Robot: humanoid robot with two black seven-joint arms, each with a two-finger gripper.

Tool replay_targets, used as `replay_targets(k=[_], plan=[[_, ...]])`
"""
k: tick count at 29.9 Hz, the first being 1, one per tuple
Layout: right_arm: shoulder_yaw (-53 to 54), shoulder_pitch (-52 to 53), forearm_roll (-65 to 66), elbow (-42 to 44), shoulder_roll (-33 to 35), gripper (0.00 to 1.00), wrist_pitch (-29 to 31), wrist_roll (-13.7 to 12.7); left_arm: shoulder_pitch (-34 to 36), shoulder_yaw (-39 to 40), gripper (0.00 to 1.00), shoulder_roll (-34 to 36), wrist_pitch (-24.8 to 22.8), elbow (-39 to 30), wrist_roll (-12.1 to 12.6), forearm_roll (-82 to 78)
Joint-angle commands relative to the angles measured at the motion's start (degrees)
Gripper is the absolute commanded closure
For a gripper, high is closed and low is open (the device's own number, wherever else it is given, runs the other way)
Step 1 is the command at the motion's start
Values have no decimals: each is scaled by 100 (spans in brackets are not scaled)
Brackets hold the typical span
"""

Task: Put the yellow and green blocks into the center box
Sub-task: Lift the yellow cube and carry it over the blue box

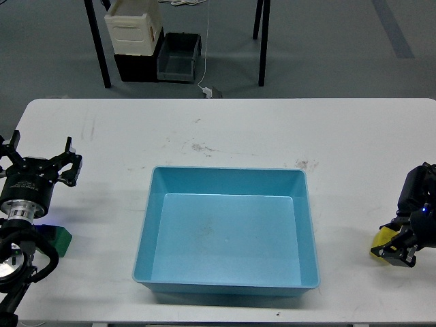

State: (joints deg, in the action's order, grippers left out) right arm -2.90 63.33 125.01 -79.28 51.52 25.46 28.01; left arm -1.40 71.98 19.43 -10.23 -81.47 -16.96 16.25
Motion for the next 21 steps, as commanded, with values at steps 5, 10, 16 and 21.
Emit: replay_targets(k=[5, 10, 16, 21], plan=[[1835, 302, -1, 967, 191, 97, -24, -1, 17, 9, 0, 25, 3, -1, -9, -25], [2373, 881, -134, 924, 157, 100, 11, -1, 113, 18, 0, 34, -5, -9, -26, -61], [2198, 1646, -355, 222, -667, 100, 90, -1, 219, 9, 0, 52, 12, -9, -9, -61], [1268, 2560, -381, -227, -1608, 100, 254, -1, 211, 18, 0, 61, 21, -1, -18, -61]])
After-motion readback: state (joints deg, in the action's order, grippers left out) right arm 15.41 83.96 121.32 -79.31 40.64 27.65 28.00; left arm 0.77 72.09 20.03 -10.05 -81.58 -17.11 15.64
